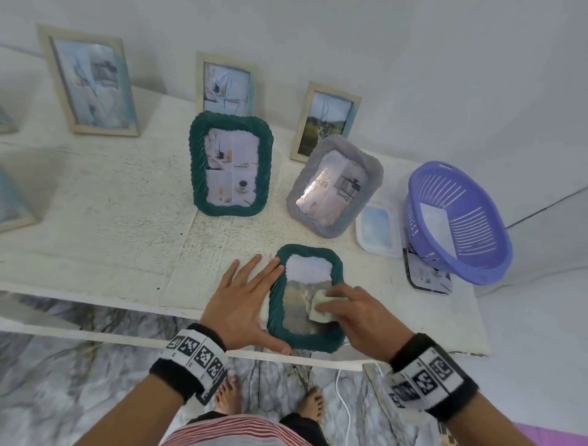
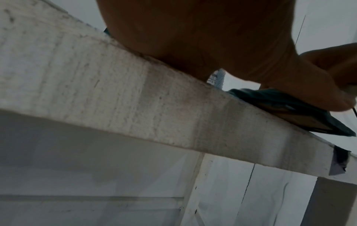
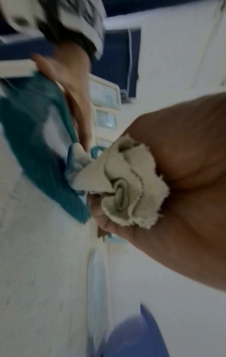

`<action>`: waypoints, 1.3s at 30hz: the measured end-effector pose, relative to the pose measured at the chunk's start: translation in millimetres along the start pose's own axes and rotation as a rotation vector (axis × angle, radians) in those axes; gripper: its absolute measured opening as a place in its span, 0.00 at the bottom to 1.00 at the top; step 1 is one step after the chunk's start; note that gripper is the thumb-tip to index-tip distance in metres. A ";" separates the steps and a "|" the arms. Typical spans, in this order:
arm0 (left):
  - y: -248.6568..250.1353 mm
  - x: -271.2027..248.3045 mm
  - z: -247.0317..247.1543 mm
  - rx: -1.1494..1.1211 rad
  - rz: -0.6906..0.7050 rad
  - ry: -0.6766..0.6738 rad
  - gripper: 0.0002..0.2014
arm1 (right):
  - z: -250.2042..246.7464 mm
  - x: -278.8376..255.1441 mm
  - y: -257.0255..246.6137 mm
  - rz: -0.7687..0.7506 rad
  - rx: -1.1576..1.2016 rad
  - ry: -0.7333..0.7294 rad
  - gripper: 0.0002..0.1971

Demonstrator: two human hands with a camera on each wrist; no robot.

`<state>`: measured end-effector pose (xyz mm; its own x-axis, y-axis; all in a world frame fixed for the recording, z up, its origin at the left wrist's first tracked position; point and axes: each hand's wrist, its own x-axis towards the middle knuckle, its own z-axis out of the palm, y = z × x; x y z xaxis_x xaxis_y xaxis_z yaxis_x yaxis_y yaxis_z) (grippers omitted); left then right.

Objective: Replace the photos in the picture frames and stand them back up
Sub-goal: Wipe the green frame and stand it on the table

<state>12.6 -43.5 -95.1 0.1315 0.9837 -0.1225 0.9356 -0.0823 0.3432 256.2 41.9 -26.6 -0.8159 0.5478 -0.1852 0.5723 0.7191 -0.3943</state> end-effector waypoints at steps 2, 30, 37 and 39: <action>0.0 -0.4 0.2 -0.004 0.002 0.005 0.70 | -16.4 -1.4 11.6 0.104 0.063 0.051 0.16; 2.2 -0.7 -3.3 0.009 -0.012 -0.034 0.69 | -1.5 36.8 39.4 0.605 -0.004 0.536 0.21; 4.6 -6.0 -4.9 -0.116 0.003 -0.022 0.64 | 36.8 7.0 -26.3 0.644 0.416 0.436 0.27; 5.6 -9.6 -3.0 -0.154 0.007 0.005 0.63 | 39.8 6.8 -29.7 0.734 0.546 0.495 0.26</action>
<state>15.6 -52.9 -89.2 0.1356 0.9840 -0.1156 0.8734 -0.0636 0.4828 230.3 7.3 -52.0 -0.0861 0.9754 -0.2031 0.6981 -0.0864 -0.7107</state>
